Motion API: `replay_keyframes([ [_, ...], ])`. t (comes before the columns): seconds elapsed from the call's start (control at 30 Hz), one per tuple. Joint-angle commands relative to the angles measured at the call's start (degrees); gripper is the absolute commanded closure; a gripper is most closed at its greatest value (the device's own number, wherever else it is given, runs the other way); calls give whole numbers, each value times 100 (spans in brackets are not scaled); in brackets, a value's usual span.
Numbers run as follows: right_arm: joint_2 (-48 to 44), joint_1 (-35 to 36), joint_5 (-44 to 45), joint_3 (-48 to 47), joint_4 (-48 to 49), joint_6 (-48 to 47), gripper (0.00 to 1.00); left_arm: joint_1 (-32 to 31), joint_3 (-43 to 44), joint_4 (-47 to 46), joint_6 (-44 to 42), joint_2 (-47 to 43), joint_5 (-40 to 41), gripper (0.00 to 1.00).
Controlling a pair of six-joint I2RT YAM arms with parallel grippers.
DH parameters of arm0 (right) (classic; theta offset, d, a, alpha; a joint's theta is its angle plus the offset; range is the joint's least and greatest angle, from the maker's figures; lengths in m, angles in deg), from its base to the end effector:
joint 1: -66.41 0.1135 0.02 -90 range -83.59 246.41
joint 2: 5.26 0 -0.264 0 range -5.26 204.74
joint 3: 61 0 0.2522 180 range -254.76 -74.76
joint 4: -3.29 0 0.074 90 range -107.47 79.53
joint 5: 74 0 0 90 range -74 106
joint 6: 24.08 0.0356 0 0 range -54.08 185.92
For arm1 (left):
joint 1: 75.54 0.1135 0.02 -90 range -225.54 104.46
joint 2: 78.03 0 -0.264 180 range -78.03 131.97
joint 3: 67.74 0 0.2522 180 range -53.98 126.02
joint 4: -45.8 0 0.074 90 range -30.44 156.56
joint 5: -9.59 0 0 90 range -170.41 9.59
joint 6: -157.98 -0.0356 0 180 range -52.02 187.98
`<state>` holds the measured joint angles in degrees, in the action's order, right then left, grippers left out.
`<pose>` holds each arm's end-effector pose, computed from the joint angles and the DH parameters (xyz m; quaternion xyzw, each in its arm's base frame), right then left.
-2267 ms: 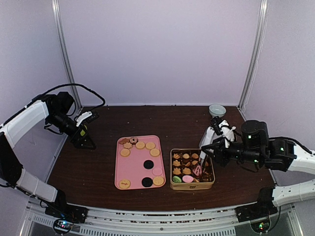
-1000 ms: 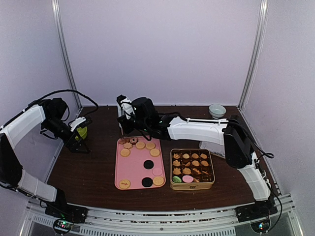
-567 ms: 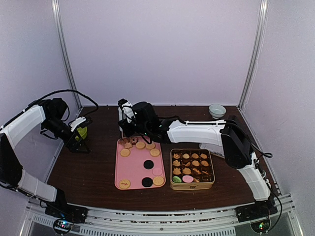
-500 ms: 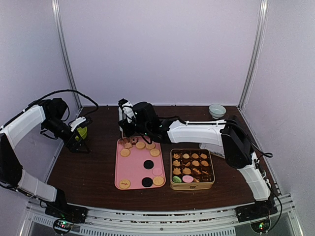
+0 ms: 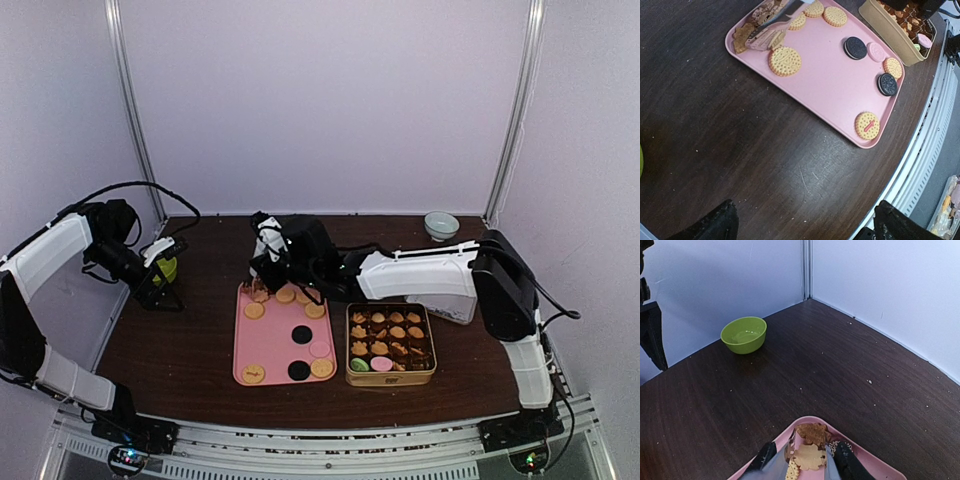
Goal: Pack the cookies
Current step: Pick up the fake cookies from the plate.
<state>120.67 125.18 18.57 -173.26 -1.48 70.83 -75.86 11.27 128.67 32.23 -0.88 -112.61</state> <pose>0.2730 0.4472 0.2330 -0.3556 0.7291 0.2929 0.5062 0.2295 -0.0203 0.2762 0.3172 0.9040 -0.2404 0.1559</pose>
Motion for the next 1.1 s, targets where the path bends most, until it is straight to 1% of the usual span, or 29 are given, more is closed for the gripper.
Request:
replay_keyframes([
  [0.0, -511, 39, 28, 441, 212, 59, 62, 57, 56, 41, -93, -43, -199, 3],
  [0.27, -848, 68, 7, 843, 327, 152, 63, 58, 119, 102, -108, -22, -273, 3],
  [0.57, -1030, 74, -44, 942, 237, 96, 63, 56, 128, 129, -125, -24, -350, 4],
  [0.73, -679, 74, 60, 536, 87, 3, 63, 56, 115, 131, -127, -23, -361, 4],
  [1.07, -211, 59, 12, -199, 391, 74, 63, 58, 102, 130, -152, -33, -333, 4],
])
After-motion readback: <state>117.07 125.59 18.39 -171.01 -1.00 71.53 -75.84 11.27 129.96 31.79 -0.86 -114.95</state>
